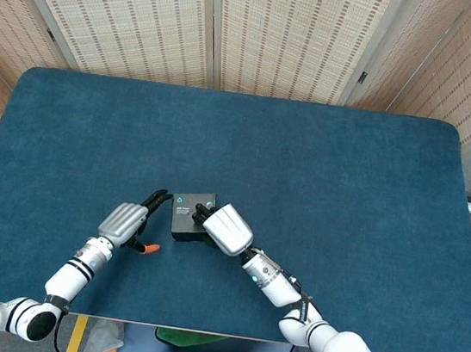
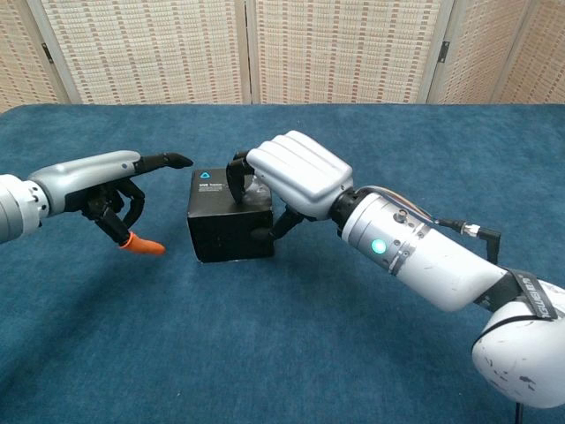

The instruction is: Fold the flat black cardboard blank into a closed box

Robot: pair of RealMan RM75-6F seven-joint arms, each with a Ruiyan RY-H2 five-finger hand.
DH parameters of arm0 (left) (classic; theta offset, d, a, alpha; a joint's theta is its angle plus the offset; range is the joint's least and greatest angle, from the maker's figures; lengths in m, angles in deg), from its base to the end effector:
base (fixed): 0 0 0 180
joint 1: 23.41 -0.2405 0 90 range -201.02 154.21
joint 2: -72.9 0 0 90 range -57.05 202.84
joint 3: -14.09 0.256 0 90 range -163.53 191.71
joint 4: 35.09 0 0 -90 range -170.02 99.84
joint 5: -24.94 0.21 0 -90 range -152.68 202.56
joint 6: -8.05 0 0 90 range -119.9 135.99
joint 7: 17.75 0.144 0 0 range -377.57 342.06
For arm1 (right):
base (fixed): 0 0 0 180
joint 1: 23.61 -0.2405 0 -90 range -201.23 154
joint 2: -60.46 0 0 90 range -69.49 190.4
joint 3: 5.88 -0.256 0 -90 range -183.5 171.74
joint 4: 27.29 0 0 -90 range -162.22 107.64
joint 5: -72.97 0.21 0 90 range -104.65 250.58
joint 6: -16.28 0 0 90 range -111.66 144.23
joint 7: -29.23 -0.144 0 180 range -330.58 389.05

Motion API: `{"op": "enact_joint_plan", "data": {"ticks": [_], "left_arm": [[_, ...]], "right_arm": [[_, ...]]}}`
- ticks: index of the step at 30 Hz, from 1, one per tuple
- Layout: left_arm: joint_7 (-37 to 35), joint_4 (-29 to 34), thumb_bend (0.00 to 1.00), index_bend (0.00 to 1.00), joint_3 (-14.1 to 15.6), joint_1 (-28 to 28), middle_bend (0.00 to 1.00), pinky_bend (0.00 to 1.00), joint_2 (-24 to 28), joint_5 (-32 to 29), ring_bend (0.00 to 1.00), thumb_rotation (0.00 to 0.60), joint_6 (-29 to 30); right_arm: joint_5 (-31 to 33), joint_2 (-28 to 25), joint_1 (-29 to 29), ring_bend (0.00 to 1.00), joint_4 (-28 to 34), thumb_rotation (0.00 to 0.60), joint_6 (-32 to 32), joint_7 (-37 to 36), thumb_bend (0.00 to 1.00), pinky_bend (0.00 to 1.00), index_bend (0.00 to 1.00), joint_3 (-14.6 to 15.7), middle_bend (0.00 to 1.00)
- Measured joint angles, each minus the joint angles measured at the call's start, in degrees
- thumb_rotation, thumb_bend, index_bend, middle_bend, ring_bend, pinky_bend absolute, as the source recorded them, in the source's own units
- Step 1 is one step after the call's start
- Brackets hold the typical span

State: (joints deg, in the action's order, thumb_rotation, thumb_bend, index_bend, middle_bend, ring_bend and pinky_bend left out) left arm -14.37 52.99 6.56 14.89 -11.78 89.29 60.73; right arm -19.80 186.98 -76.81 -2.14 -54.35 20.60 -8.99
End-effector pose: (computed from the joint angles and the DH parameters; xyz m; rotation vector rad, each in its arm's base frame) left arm -0.1794 0.3215 -0.0084 -1.7852 -1.2982 -0.9813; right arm -0.0822 -0.3466 -0.1358 2.0367 -0.4457 1.3180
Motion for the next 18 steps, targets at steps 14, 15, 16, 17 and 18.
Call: {"op": "enact_joint_plan", "data": {"ticks": [14,15,16,17,18], "left_arm": [[8.76,0.10,0.21,0.00,1.44,-3.36,0.00,0.48,2.32,2.03,0.22,0.600,8.76],[9.31,0.25,0.21,0.00,1.50,-3.78,0.00,0.46,2.64,2.13,0.21,0.600,9.68],[9.84,0.39,0.21,0.00,1.56,-4.37,0.00,0.45,3.03,2.31,0.21,0.600,10.97],[10.19,0.47,0.21,0.00,1.59,-4.84,0.00,0.43,3.30,2.49,0.21,0.600,12.00],[10.50,0.51,0.21,0.00,1.61,-5.34,0.00,0.43,3.54,2.69,0.21,0.600,13.08]], "right_arm": [[0.92,-6.77,1.51,0.55,11.37,0.600,-4.44,3.56,0.11,1.00,0.01,-2.31,0.23],[1.06,-8.03,1.96,0.51,13.55,0.600,-4.74,4.63,0.10,1.00,0.01,-2.40,0.22],[1.23,-9.43,2.50,0.45,15.89,0.600,-5.04,5.71,0.09,0.98,0.00,-2.47,0.22],[1.53,-11.46,3.35,0.41,19.27,0.600,-5.43,7.15,0.09,0.94,0.00,-2.54,0.22],[1.82,-13.12,4.12,0.36,21.99,0.600,-5.71,8.18,0.08,0.84,0.00,-2.55,0.22]]}}
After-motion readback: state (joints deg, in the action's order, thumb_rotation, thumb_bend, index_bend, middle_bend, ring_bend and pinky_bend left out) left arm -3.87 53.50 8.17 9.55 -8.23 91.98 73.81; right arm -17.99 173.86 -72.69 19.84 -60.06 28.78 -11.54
